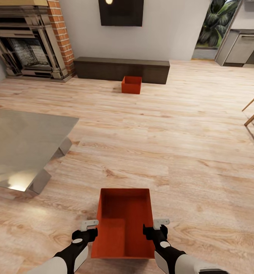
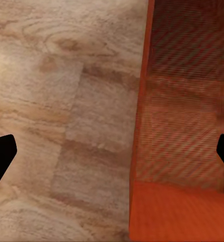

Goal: Move the two storage containers from the living room to the garage. In the garage, place one container on the floor and stack the other container on top of it (either order is fine).

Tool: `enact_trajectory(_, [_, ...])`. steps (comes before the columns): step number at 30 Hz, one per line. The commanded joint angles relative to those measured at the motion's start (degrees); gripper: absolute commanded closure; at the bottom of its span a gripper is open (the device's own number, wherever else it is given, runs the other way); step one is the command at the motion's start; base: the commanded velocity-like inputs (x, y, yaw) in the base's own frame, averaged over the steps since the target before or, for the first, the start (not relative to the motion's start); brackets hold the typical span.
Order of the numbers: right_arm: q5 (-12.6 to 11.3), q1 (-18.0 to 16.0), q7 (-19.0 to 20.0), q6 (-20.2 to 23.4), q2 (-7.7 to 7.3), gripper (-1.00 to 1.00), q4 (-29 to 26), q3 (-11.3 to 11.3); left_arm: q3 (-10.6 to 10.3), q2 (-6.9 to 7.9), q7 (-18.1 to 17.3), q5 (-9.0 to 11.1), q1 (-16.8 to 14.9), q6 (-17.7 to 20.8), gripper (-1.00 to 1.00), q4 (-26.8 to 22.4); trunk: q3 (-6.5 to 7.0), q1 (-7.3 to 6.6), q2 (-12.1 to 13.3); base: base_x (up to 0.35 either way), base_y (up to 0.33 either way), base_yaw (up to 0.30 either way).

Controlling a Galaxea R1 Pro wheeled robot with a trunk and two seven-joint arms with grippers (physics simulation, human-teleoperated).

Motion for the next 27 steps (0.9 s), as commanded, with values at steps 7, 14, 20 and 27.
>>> enact_trajectory(7, [0.61, -0.03, -0.39, -0.17, 0.02, -1.00, 0.06, -0.16, -0.04, 0.05, 0.14, 0.17, -0.03, -0.30, -1.00, -0.02, -1.30, 1.54, -2.84, 0.000, 0.000, 0.000])
enact_trajectory(14, [0.72, -0.03, -0.39, -0.23, 0.02, -1.00, 0.06, -0.16, -0.06, 0.07, 0.13, 0.17, -0.03, -0.31, -1.00, -0.03, -2.55, 3.08, -5.64, 0.000, 0.000, 0.000])
enact_trajectory(20, [0.70, -0.03, -0.86, -0.28, -0.04, -1.00, 0.06, -0.20, -0.06, 0.14, 0.12, 0.18, -0.03, -0.31, -1.00, -0.03, -3.63, 4.39, -8.05, 0.000, 0.000, 0.000])
enact_trajectory(27, [0.70, -0.03, -0.91, -0.36, -0.12, -1.00, 0.06, -0.21, -0.13, 0.16, 0.12, 0.11, -0.03, -0.31, -1.00, -0.08, -4.89, 5.93, -10.86, 0.000, 0.000, 0.000])
